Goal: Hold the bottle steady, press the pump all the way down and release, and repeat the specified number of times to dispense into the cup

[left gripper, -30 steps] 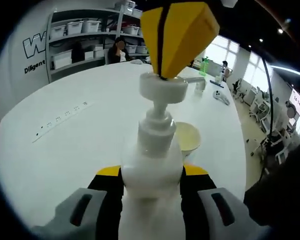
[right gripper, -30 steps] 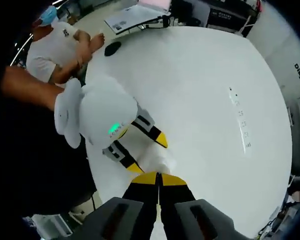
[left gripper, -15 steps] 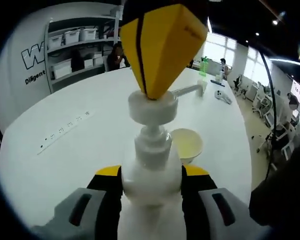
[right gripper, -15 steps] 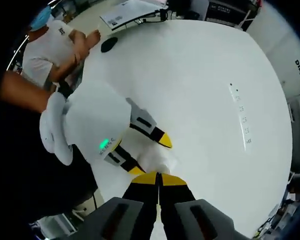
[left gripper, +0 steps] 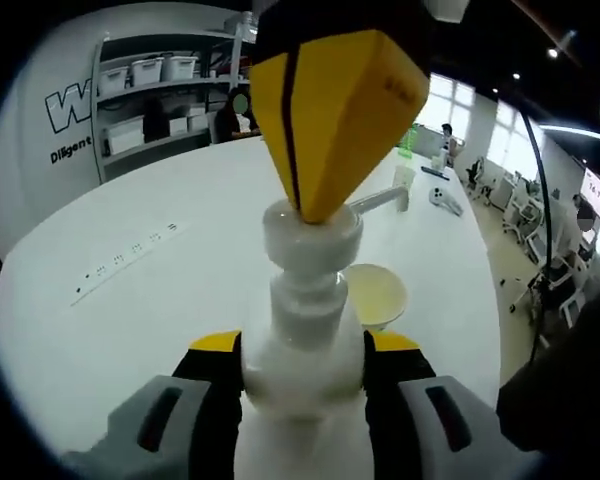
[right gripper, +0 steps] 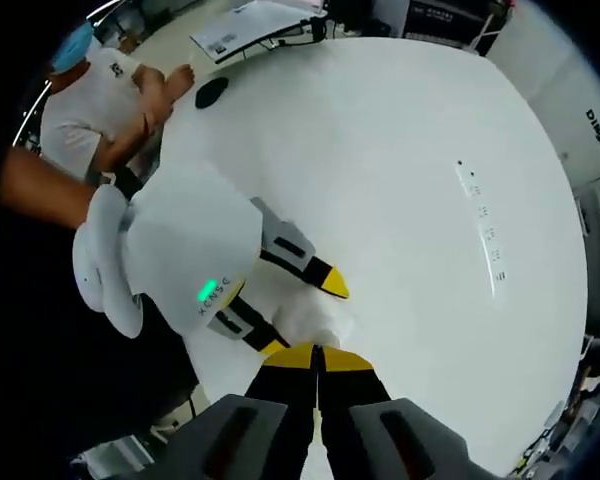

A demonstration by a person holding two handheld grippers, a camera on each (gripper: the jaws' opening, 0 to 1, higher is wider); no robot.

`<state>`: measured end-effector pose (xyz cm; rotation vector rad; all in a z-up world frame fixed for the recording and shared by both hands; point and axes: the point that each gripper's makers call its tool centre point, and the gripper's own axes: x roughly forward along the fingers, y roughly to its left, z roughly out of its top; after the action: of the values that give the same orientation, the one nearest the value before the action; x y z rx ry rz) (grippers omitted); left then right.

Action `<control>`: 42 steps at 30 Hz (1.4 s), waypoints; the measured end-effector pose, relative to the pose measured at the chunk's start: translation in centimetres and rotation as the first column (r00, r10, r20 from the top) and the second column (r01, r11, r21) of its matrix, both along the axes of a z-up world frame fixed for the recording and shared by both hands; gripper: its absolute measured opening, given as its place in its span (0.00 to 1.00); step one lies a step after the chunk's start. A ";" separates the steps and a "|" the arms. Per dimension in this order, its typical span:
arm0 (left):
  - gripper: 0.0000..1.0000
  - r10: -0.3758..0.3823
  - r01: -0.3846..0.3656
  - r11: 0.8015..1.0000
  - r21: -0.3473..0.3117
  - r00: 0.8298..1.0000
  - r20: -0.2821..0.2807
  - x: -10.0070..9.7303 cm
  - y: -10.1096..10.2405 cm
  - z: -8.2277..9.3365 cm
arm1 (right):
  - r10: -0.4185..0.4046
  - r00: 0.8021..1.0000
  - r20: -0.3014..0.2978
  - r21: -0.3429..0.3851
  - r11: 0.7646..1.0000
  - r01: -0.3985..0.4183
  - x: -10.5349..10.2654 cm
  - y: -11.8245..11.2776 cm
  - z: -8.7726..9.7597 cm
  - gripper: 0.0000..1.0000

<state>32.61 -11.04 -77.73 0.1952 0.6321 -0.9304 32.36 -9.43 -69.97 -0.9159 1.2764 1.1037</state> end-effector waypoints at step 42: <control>0.45 0.043 -0.043 0.999 0.008 0.998 -0.038 0.0 0.1 -0.2 | -0.052 0.999 -0.007 -0.043 0.998 0.052 0.0 0.0 0.5 0.00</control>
<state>32.60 -10.94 -77.97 0.1697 0.6728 -0.8925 32.34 -9.45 -69.45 -0.9062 1.3274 1.0440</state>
